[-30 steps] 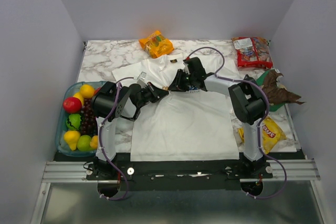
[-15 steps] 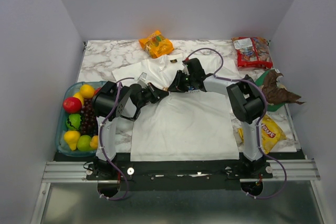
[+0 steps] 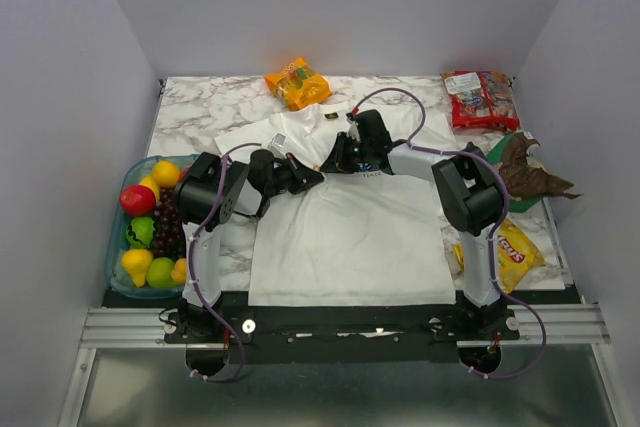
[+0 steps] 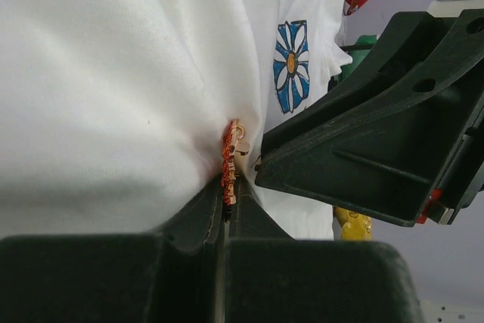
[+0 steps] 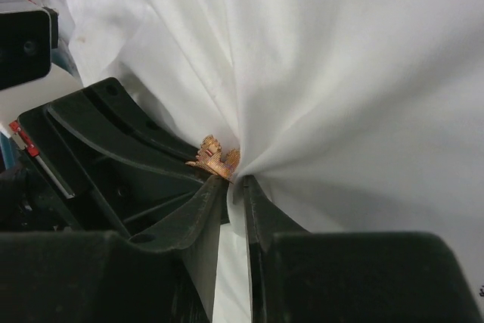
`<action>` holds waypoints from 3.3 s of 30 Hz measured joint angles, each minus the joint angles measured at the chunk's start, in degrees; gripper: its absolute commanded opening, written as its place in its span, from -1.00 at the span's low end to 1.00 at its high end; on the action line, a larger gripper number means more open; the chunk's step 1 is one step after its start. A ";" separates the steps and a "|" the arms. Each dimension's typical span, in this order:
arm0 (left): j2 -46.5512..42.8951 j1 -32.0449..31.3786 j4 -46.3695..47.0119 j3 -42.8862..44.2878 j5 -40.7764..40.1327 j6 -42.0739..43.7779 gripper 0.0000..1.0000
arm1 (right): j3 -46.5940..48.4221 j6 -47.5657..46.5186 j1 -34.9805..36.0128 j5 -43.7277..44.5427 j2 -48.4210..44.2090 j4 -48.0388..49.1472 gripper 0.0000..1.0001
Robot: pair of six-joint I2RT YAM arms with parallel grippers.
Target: Pin the brooch onto the clothing
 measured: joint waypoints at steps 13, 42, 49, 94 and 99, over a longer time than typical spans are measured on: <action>0.02 0.04 -2.32 1.29 1.25 -0.11 -1.00 | 0.00 -0.57 0.00 -0.20 0.20 0.96 -0.60; -0.39 0.00 -2.45 0.94 1.20 2.73 -1.00 | 0.00 0.98 0.26 1.03 0.94 2.05 -0.64; -0.42 0.00 -1.70 0.46 0.98 2.69 -1.00 | 0.00 1.40 0.39 1.77 0.94 2.05 -0.64; -0.52 -0.02 -0.24 -0.61 0.22 1.95 -1.00 | -3.54 -1.88 2.25 5.05 -0.98 6.43 -0.48; -0.63 -0.02 0.02 -0.85 0.31 1.97 -1.00 | -4.26 -1.97 2.86 7.41 -1.88 5.75 -0.48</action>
